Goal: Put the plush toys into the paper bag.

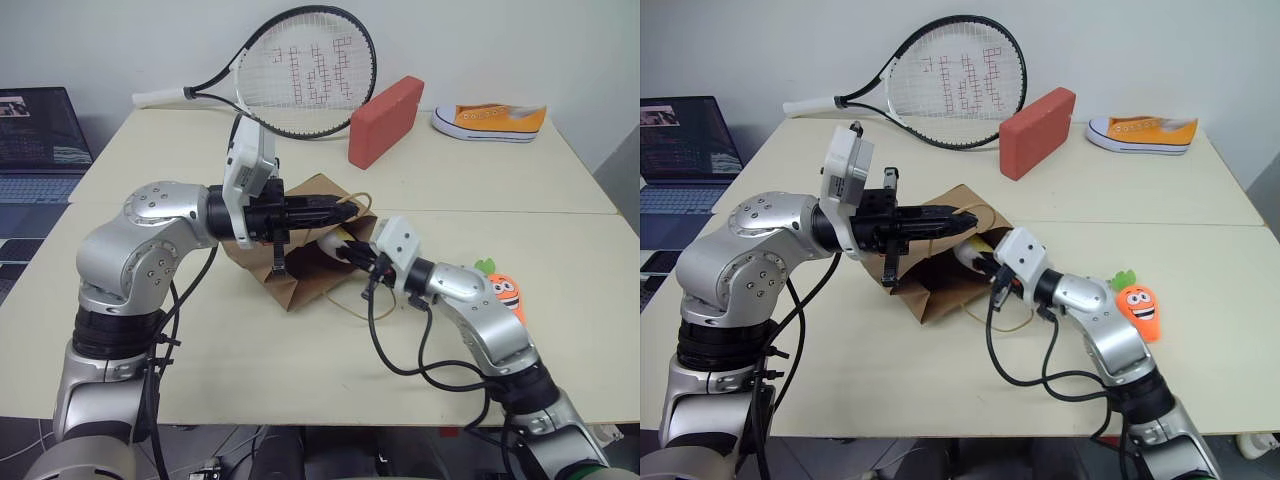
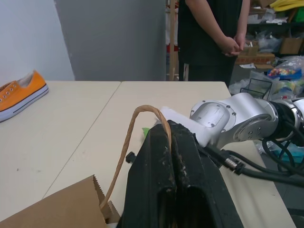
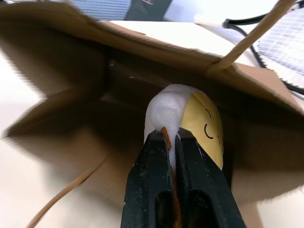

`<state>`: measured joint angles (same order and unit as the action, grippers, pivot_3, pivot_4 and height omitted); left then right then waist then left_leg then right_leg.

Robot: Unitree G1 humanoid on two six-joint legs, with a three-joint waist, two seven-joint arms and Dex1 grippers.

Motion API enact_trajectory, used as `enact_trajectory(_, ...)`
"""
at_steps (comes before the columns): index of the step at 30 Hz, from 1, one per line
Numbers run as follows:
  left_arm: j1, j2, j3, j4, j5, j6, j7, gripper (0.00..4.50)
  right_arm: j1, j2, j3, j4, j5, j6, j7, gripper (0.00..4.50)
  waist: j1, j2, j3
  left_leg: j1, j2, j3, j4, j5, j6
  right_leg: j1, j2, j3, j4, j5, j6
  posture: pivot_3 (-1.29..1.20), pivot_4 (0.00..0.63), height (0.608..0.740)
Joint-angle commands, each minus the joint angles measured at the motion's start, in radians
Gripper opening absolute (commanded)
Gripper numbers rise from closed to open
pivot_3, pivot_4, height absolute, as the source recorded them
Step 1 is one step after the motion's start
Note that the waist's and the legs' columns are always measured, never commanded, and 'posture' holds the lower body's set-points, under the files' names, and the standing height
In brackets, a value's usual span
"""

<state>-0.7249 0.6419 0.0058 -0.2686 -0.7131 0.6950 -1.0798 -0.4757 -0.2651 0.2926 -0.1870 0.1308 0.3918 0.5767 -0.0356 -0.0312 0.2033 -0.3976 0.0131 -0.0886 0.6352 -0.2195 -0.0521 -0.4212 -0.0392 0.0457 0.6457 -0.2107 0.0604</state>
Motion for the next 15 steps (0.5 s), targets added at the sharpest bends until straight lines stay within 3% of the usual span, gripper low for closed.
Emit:
enact_trajectory(1, -0.005, 0.005, 0.013, -0.035, -0.027, 0.005, -0.001, 0.0, -0.04, 0.053, -0.015, 0.011, -0.006, 0.033, -0.055, 0.03, 0.0, 0.0, 0.0, 0.0, 0.0, 0.0, 0.0, 0.0, 0.0, 0.0, 0.0, 0.0, 0.0, 0.0, 0.0, 0.0, 0.15, 0.74)
enact_trajectory(6, -0.002, 0.004, 0.011, -0.04, -0.034, 0.009, 0.002, 0.0, -0.078, 0.144, -0.052, 0.089, -0.002, 0.116, -0.149, 0.03, 0.0, 0.0, 0.0, 0.0, 0.0, 0.0, 0.0, 0.0, 0.0, 0.0, 0.0, 0.0, 0.0, 0.0, 0.0, 0.0, 0.15, 0.74)
enact_trajectory(9, 0.002, 0.004, 0.013, -0.042, -0.035, 0.013, 0.003, 0.0, -0.083, 0.159, -0.055, 0.102, -0.007, 0.136, -0.165, 0.72, 0.002, 0.0, 0.0, 0.0, 0.0, 0.0, 0.0, 0.0, 0.0, 0.0, 0.0, 0.0, 0.0, 0.0, 0.0, 0.0, 0.15, 0.74)
enact_trajectory(15, 0.011, 0.003, 0.01, -0.038, -0.022, 0.007, 0.008, 0.0, -0.075, 0.137, -0.056, 0.071, -0.008, 0.171, -0.16, 2.62, -0.001, 0.0, 0.0, 0.0, 0.0, 0.0, -0.001, 0.0, 0.0, 0.0, 0.0, 0.0, 0.0, 0.0, 0.0, 0.0, 0.15, 0.74)
